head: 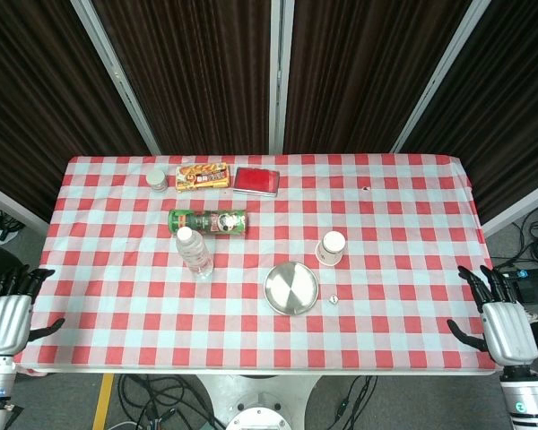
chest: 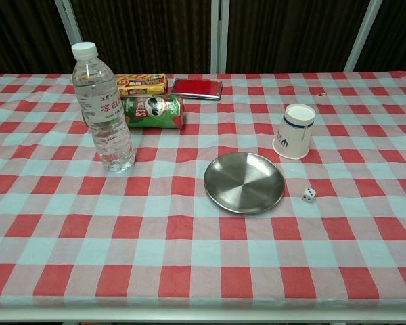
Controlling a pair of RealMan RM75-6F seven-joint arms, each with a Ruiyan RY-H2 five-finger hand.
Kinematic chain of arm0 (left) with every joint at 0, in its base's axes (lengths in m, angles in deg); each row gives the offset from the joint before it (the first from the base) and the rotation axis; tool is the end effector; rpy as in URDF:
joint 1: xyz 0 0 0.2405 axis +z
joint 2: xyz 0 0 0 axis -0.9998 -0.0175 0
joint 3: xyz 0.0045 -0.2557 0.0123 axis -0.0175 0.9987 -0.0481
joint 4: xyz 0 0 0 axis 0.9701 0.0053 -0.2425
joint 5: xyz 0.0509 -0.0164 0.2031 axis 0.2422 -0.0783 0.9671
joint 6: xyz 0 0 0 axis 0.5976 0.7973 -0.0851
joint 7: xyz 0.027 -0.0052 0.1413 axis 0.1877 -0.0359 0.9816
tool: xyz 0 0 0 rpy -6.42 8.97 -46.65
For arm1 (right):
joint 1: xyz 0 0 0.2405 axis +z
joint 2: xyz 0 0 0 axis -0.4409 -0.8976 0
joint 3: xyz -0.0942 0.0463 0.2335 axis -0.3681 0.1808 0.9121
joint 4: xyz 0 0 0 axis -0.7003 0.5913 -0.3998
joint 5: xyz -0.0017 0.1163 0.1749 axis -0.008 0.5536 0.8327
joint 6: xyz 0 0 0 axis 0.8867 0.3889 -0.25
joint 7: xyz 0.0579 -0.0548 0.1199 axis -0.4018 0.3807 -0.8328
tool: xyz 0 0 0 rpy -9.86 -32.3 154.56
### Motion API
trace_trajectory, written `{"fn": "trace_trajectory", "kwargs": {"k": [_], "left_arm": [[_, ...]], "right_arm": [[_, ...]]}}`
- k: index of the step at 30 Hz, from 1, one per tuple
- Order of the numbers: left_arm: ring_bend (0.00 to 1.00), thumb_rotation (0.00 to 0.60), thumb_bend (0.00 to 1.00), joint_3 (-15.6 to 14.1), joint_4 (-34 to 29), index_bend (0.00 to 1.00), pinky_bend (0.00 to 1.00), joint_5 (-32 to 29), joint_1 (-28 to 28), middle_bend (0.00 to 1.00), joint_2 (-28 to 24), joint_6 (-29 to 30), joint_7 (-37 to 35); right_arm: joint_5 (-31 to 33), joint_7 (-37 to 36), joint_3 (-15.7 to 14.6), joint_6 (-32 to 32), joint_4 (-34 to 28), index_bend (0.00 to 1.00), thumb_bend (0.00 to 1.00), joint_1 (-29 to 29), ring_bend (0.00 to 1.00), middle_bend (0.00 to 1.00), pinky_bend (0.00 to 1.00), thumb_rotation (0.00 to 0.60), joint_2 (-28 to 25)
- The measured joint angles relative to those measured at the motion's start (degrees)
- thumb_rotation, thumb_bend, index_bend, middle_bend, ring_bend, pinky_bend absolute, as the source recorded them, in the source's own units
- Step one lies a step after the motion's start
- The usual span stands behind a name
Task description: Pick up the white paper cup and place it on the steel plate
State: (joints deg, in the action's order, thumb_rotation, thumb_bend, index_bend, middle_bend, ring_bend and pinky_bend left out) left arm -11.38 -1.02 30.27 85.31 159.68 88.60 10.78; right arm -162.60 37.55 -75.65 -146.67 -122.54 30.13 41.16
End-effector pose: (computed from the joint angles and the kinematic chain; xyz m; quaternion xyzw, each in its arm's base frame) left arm -0.3381 0.1745 0.1269 -0.5820 -0.3978 -0.3580 0.6123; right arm -0.3059 -0.1709 0.1463 0.5945 -0.4130 0.4167 0.5498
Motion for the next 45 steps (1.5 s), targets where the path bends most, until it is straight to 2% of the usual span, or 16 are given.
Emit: {"fn": "trace_trajectory", "kwargs": {"k": [5,9,12,16,23,29,33,38,45], "left_arm": [[0.1,0.6,0.07,-0.24,-0.18,0.2,0.08,0.15,0.33,0.19,0.01,0.43,0.29],[0.1,0.6,0.07,-0.26,-0.54,0.2,0.08,0.04,0.41,0.19,-0.17,0.42,0.31],[0.1,0.6,0.07,-0.17,-0.78,0.2,0.08,-0.11,0.4,0.19,-0.3,0.33,0.35],[0.1,0.6,0.07,-0.15,-0.9,0.2,0.08,-0.17,0.34,0.19,-0.27,0.21,0.47],[0.1,0.6,0.07,-0.32,-1.09,0.2,0.08,-0.98,0.45,0.19,-0.19,-0.51,0.64],[0.1,0.6,0.07,-0.31,-0.83,0.2,0.08,-1.64,0.63,0.19,-0.07,-0.93,0.41],[0.1,0.6,0.07,-0.32,-0.43,0.2,0.08,-1.83,0.57,0.19,0.12,-1.3,-0.04],[0.1,0.6,0.07,-0.26,0.23,0.2,0.08,-1.98,0.35,0.19,0.54,-1.88,-0.71],[0.1,0.6,0.07,-0.21,1.22,0.2,0.08,-2.24,0.3,0.19,1.02,-2.29,-1.69]], "right_arm": [[-1.06,-1.18,-0.48,-0.11,0.55,0.12,0.16,-0.05,0.05,0.23,0.13,0.6,0.24],[-1.77,-1.37,-0.75,1.53,0.84,0.18,0.16,0.97,0.11,0.27,0.22,0.6,0.84],[-2.48,-1.24,-0.67,4.47,1.02,0.21,0.21,3.09,0.16,0.3,0.26,0.6,1.61],[-2.56,-0.3,-0.13,10.71,1.34,0.24,0.23,7.18,0.18,0.3,0.28,0.6,3.03],[-0.92,4.89,1.43,26.69,4.44,0.37,0.26,17.99,0.19,0.31,0.31,0.6,9.01],[0.52,11.58,1.82,32.36,10.79,0.41,0.26,23.5,0.18,0.3,0.31,0.6,17.18],[0.82,15.07,1.74,32.77,15.08,0.42,0.26,24.61,0.18,0.3,0.32,0.6,20.85],[1.18,15.67,1.66,31.96,19.16,0.42,0.26,25.69,0.18,0.3,0.32,0.6,24.76],[0.7,15.13,1.05,30.98,21.6,0.44,0.27,26.98,0.18,0.31,0.32,0.6,26.8]]}}
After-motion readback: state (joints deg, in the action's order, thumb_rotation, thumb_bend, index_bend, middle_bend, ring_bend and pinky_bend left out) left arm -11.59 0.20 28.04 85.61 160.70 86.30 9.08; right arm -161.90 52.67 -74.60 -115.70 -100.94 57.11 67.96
